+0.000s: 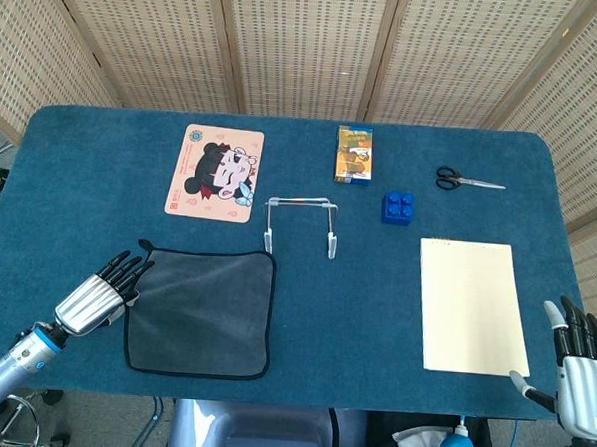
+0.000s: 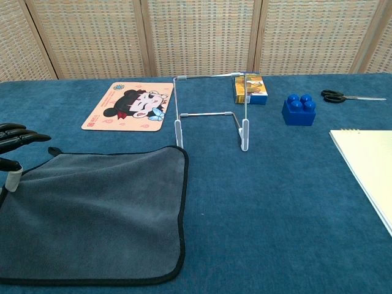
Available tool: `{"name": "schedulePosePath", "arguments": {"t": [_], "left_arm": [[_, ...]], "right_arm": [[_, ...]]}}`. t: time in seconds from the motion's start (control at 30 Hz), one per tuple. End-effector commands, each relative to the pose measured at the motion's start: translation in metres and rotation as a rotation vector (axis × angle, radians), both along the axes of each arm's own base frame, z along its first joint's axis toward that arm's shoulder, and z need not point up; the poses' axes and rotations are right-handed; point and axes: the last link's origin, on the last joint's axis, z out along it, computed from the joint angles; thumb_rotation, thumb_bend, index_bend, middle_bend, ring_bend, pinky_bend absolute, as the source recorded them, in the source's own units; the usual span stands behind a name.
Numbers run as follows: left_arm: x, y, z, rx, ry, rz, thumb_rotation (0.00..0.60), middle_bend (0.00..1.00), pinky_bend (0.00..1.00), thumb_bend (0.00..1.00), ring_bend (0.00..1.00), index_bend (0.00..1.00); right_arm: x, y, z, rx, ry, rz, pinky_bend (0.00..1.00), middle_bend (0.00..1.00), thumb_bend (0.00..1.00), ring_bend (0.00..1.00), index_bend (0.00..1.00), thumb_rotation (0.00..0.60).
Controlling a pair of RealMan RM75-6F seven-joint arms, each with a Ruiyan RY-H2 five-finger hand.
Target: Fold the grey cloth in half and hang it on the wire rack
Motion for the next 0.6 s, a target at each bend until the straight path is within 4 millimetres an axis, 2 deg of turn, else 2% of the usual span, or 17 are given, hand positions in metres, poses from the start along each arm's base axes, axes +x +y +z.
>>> {"name": "schedulePosePath", "arguments": {"t": [0.03, 0.2, 0.33, 0.43, 0.6], "left_arm": [[0.007, 0.0, 0.0, 0.003, -0.023, -0.022, 0.6, 0.0, 0.0, 0.45, 0.0, 0.81], [0.036, 0.006, -0.01, 0.013, -0.08, -0.094, 0.6, 0.0, 0.0, 0.45, 0.0, 0.8], [0.071, 0.012, -0.023, 0.016, -0.117, -0.162, 0.6, 0.0, 0.0, 0.45, 0.0, 0.8], [0.113, 0.019, -0.047, 0.0, -0.13, -0.211, 0.6, 0.0, 0.0, 0.45, 0.0, 0.8], [0.145, 0.021, -0.063, -0.01, -0.113, -0.23, 0.6, 0.0, 0.0, 0.45, 0.0, 0.8]], "right_arm": [[0.001, 0.0, 0.0, 0.0, -0.002, 0.003, 0.0, 0.0, 0.0, 0.0, 0.0, 0.6], [0.001, 0.001, 0.001, 0.001, -0.004, 0.005, 0.0, 0.0, 0.0, 0.0, 0.0, 0.6], [0.0, 0.001, 0.002, 0.0, -0.008, 0.004, 0.0, 0.0, 0.0, 0.0, 0.0, 0.6], [-0.001, 0.001, 0.003, 0.0, -0.014, -0.001, 0.0, 0.0, 0.0, 0.0, 0.0, 0.6], [-0.002, 0.0, 0.003, 0.002, -0.017, -0.003, 0.0, 0.0, 0.0, 0.0, 0.0, 0.6]]}}
